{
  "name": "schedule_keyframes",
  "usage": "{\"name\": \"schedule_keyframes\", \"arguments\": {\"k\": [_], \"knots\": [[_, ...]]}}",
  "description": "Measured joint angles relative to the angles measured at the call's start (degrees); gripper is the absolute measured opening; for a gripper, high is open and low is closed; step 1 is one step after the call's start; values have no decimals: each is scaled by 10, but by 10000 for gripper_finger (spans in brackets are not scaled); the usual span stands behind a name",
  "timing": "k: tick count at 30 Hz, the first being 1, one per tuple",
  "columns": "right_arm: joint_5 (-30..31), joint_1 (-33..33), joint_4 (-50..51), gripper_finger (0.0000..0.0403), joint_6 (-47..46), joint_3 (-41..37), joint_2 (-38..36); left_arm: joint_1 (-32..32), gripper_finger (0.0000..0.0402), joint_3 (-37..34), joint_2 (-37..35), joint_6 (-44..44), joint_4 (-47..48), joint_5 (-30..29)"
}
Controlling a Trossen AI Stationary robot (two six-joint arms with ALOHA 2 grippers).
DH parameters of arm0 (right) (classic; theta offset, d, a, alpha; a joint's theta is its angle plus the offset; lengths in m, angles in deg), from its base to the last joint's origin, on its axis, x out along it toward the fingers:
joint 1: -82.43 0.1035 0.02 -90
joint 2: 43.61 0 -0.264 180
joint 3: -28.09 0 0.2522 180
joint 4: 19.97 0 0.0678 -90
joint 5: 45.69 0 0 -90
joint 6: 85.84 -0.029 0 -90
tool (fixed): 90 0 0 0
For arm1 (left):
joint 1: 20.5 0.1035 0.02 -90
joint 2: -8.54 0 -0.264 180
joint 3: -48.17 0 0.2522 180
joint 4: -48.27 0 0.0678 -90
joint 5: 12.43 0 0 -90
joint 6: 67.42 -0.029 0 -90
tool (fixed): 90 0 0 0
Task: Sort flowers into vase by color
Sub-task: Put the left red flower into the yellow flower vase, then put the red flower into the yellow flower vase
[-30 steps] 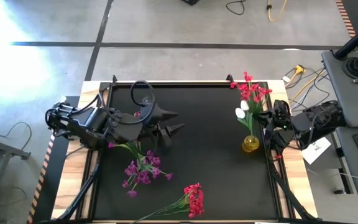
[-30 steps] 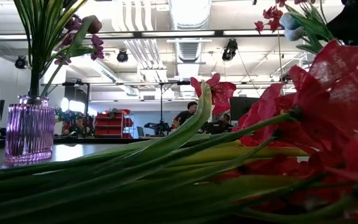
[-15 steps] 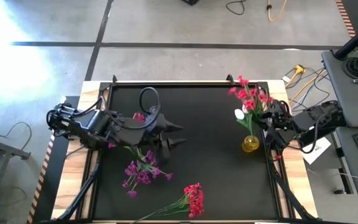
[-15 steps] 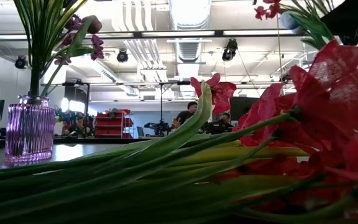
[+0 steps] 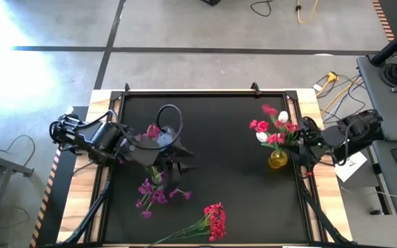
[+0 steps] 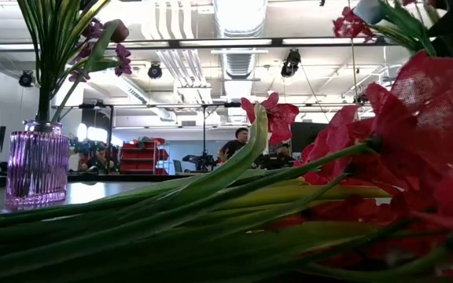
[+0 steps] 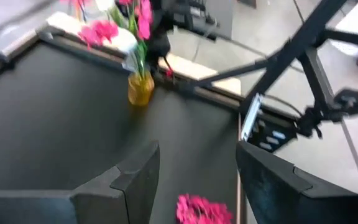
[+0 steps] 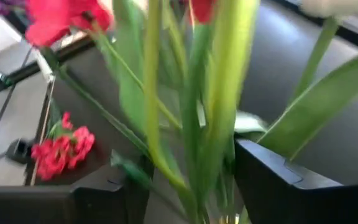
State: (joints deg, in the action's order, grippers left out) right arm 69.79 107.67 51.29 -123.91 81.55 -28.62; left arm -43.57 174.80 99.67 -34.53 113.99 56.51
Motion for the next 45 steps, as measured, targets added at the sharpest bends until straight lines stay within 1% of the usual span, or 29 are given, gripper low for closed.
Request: {"name": "schedule_keyframes", "arguments": {"k": [6,10,13,16,19,21,22,24,27,28,29,31,33,36,38,40,45], "knots": [[-77,0,109,228,-19,95,37,-2,196,1,-1,47,58,49],[-123,0,172,254,-25,173,75,-2,196,-2,4,68,87,101],[-120,0,192,272,-28,231,106,-8,196,-3,8,71,99,107],[-88,0,186,282,-10,282,136,-11,196,-3,8,73,95,107],[-65,0,185,283,19,328,166,-12,196,-3,8,73,80,107],[-53,0,182,281,37,358,186,-16,196,-3,8,71,57,107],[-46,0,180,279,46,371,197,-20,196,-3,8,66,29,109],[-34,0,167,276,61,396,217,-32,196,-3,8,44,-60,117],[-20,0,129,274,100,423,244,-55,196,-2,7,-12,-201,135],[-15,0,111,275,117,431,254,-64,196,-1,6,-25,-231,139],[-12,0,90,275,135,438,261,-72,196,-1,5,-30,-241,141],[-8,0,49,277,171,446,277,-89,196,-1,5,-16,-232,142],[3,0,19,278,208,454,293,-109,196,-1,6,25,-197,142],[7,0,4,279,258,467,312,-141,194,-2,16,103,-151,142],[23,0,2,278,269,479,325,-168,190,-4,26,148,-121,142],[31,0,2,279,266,489,334,-194,185,-5,39,187,-97,143],[32,0,-2,279,206,513,360,-253,171,-5,70,249,-18,143]]}}
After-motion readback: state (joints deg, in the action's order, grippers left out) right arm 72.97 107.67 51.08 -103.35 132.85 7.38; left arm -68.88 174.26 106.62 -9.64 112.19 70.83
